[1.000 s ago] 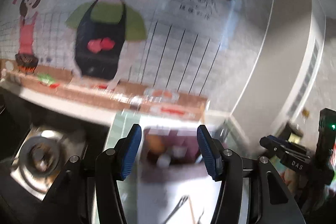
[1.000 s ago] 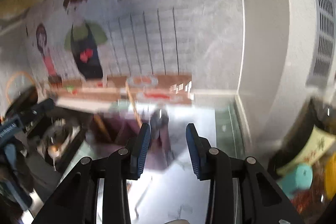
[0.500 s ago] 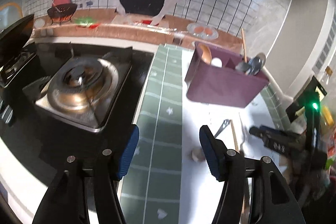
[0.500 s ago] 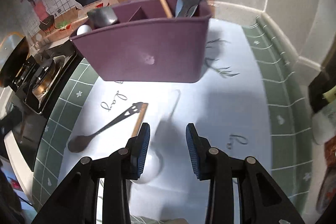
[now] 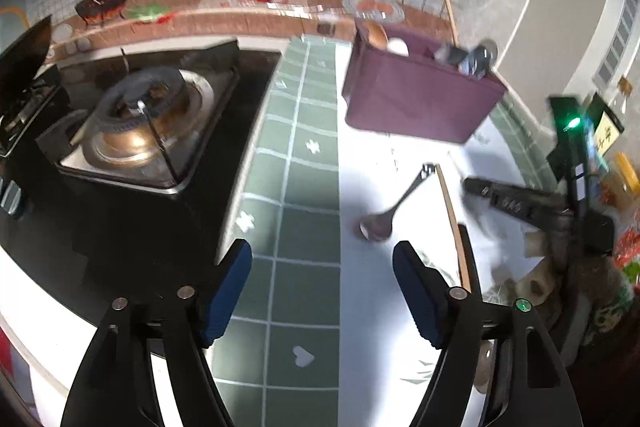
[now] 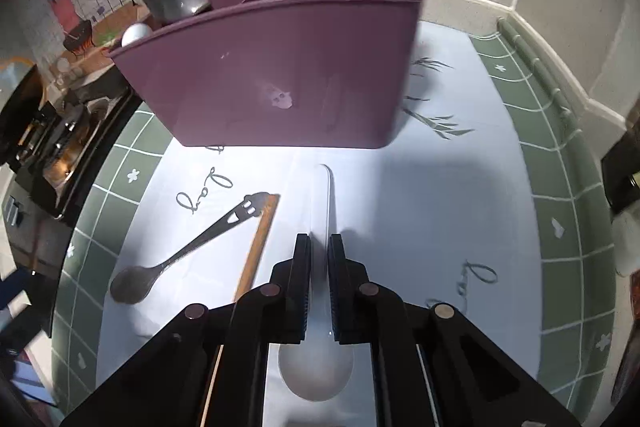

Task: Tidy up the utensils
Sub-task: 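Grasp the white plastic spoon with the right tool while the left tool grasps a wooden chopstick, then raise the white spoon and chopstick above the purple caddy with both tools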

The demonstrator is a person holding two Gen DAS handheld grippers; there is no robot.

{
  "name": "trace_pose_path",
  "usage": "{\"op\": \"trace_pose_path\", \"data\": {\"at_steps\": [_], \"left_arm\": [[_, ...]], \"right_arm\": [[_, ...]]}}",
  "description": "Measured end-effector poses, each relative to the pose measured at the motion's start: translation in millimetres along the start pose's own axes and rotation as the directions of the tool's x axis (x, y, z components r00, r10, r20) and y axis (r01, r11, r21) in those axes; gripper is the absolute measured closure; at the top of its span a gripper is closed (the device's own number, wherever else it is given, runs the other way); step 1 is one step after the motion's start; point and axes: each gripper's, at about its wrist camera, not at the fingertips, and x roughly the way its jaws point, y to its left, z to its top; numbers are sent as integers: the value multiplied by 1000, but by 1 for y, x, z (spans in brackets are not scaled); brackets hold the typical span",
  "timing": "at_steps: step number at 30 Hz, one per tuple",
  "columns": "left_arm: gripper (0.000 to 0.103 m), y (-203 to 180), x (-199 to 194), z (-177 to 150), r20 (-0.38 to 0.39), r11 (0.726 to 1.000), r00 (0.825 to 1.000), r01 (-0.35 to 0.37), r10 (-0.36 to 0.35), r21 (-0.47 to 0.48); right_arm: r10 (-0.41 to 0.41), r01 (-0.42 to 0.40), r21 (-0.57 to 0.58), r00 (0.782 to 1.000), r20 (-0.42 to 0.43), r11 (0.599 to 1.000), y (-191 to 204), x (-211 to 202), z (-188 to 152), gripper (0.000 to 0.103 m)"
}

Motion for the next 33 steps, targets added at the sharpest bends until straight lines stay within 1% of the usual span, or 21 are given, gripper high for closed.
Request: {"op": "trace_pose_path", "data": {"at_steps": [2, 4, 8, 9, 10, 11, 13, 15, 17, 19, 21, 23, 26, 30, 33], "left_arm": [[29, -6, 8, -2, -35, 999, 998, 46, -46, 0], [29, -13, 12, -4, -44, 997, 997, 70, -70, 8], [30, -33, 22, -2, -71, 992, 990, 124, -122, 29], [33, -39, 25, 0, -83, 989, 987, 142, -139, 34], [41, -43, 28, 1, -89, 987, 984, 156, -153, 37], [45, -48, 31, 3, -94, 984, 981, 172, -168, 41], [68, -57, 40, 6, -111, 983, 979, 176, -170, 47], [80, -64, 47, 8, -134, 981, 975, 187, -179, 53], [81, -75, 55, 11, -165, 974, 966, 212, -198, 75], [86, -89, 63, 15, -188, 965, 958, 239, -216, 111], [86, -99, 72, 22, -215, 963, 953, 240, -211, 119], [86, -108, 84, 31, -255, 966, 944, 239, -208, 98], [86, -118, 97, 40, -273, 978, 952, 173, -136, 119], [86, -130, 110, 44, -287, 977, 955, 124, -69, 175], [86, -133, 113, 45, -289, 976, 956, 116, -59, 186]], "right_arm": [[2, -2, 22, 1000, 20, 1000, -10, -13, -5, 95], [10, -12, 44, 999, 40, 999, -23, -28, -11, 95], [-4, -1, 65, 997, 79, 998, -42, -54, -22, 95], [-6, 0, 71, 996, 88, 997, -48, -61, -26, 95], [-9, 2, 79, 996, 93, 997, -52, -65, -29, 95], [-12, 4, 84, 995, 97, 996, -56, -68, -31, 95], [-20, 10, 95, 994, 108, 995, -61, -76, -39, 95], [-25, 13, 105, 993, 112, 994, -68, -80, -45, 95], [-27, 13, 119, 993, 111, 993, -74, -81, -50, 95], [-29, 16, 130, 994, 103, 991, -79, -80, -54, 95], [-29, 16, 139, 995, 97, 990, -82, -79, -57, 95], [-25, 11, 146, 995, 97, 989, -84, -79, -59, 95], [-16, 0, 153, 995, 103, 988, -84, -79, -61, 95], [-11, -7, 157, 994, 112, 988, -84, -81, -64, 95], [-15, -3, 155, 993, 117, 988, -85, -82, -67, 95]]}}
